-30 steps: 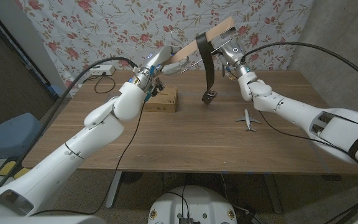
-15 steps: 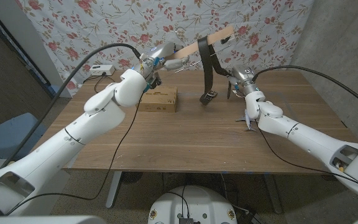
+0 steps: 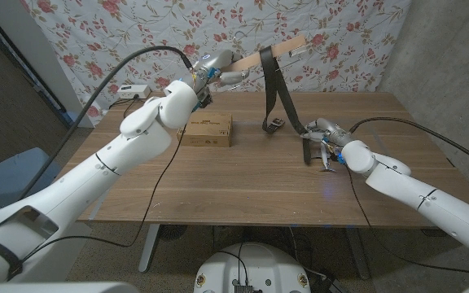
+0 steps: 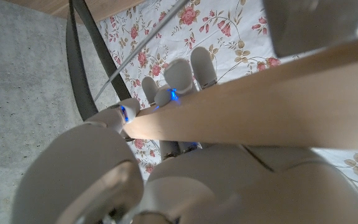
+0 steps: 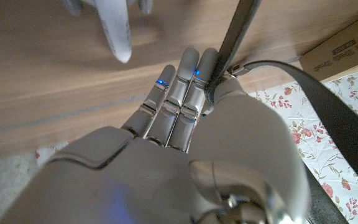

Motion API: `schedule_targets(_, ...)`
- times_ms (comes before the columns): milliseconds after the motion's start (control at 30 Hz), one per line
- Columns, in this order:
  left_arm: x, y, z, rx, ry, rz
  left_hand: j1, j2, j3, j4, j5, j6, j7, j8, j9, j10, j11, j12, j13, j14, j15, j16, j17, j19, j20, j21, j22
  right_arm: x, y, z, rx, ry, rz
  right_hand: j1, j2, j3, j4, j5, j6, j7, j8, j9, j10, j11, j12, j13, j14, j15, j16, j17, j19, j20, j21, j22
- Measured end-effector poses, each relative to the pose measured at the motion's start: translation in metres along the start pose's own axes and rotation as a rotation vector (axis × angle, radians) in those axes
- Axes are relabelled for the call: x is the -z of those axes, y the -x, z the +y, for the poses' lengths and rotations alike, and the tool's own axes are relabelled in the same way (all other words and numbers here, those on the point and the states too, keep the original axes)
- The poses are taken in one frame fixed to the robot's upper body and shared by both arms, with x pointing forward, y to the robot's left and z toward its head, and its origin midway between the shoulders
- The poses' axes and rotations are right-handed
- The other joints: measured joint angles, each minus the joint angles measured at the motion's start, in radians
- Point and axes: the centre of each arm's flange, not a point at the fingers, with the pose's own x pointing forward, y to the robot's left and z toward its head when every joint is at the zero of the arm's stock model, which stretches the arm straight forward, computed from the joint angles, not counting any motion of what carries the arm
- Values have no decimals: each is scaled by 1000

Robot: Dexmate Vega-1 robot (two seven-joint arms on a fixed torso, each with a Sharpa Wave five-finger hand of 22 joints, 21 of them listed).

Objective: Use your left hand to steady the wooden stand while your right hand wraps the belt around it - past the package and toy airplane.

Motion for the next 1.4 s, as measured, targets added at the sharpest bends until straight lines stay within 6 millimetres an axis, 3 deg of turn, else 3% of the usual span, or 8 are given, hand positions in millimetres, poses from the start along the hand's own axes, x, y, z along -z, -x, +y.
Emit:
schedule_targets(400, -2, -15, -2, 15, -36, 5, -4, 4, 3, 3, -1, -2, 1, 4, -1, 0, 0, 0, 0, 0, 0, 0, 5, 0, 0, 4, -5, 25, 48, 2, -171, -312, -83, 4, 4, -7, -1, 4, 0, 0, 0, 0, -9, 1, 0, 17, -27, 6, -16, 9, -16, 2, 8, -5)
schedule_targets(600, -4, -22, -7, 33, -45, 4, -7, 1, 3, 3, -7, -2, 1, 4, -6, 0, 0, 0, 0, 0, 0, 0, 4, 0, 0, 4, -5, 29, 72, -12, -216, -469, -217, 7, 6, -9, 1, 4, 0, 0, 0, 0, -11, 0, 0, 23, -29, 8, -23, 14, -27, 2, 8, -5)
schedule_targets(833, -5, -27, -12, 43, -45, 3, -7, 1, 3, 3, -7, -2, 1, 8, -6, 0, 0, 0, 0, 0, 0, 0, 7, 0, 0, 4, -5, -10, 87, -25, -273, -536, -484, 13, 10, -11, 0, 7, 0, 0, -1, 0, -6, -8, 0, 20, -32, 11, -23, 19, -27, 2, 14, -9)
schedule_targets(867, -5, -27, -14, 64, -52, 7, -7, 1, 3, 3, -7, -2, 1, 8, -6, 0, 0, 0, 0, 0, 0, 0, 8, 0, 0, 4, -5, 9, 97, -46, -219, -539, -484, 13, 10, -11, 0, 7, 0, 0, -1, 0, -4, -10, 0, 20, -31, 11, -23, 20, -26, 2, 18, -9)
schedule_targets(900, -4, -28, -16, 70, -53, 8, -7, 1, 3, 3, -8, -2, 1, 8, -6, 0, 0, 0, 0, 0, 0, 0, 8, 0, 0, 4, -7, 7, 100, -53, -210, -539, -512, 13, 10, -16, 1, 7, 0, 0, -1, 0, -2, -12, 0, 20, -24, 8, -23, 22, -24, 4, 22, -9)
schedule_targets(1133, -4, -32, -23, 98, -55, 12, -7, 1, 3, 3, -8, -3, 0, 11, -7, 0, 0, 1, 0, 0, 0, 0, 8, 0, 0, 4, -9, -22, 113, -92, -223, -504, -765, 16, 10, -18, 1, 7, 0, 0, -5, 0, 3, -16, 7, 18, -10, 7, -23, 28, -19, 1, 30, -9)
schedule_targets(1200, -4, -32, -24, 100, -55, 12, -7, 1, 3, 3, -9, -3, 0, 12, -11, 0, 0, 1, 0, 0, 0, 0, 6, 0, 0, 4, -13, -25, 117, -92, -248, -499, -804, 16, 10, -21, 4, 7, 0, 0, -5, 0, 3, -16, 7, 18, -7, 4, -23, 32, -19, 1, 30, -9)
schedule_targets(1400, -4, -35, -29, 127, -61, 12, -7, 1, 3, 3, -10, -1, 2, 15, -11, 0, 0, 1, 0, 0, 0, 0, 9, 0, 0, 11, -13, -55, 116, -123, -291, -417, -981, 17, 12, -26, 1, 7, 0, 0, -9, 1, 3, -16, 7, 23, -7, 4, -23, 37, -19, 1, 30, -9)
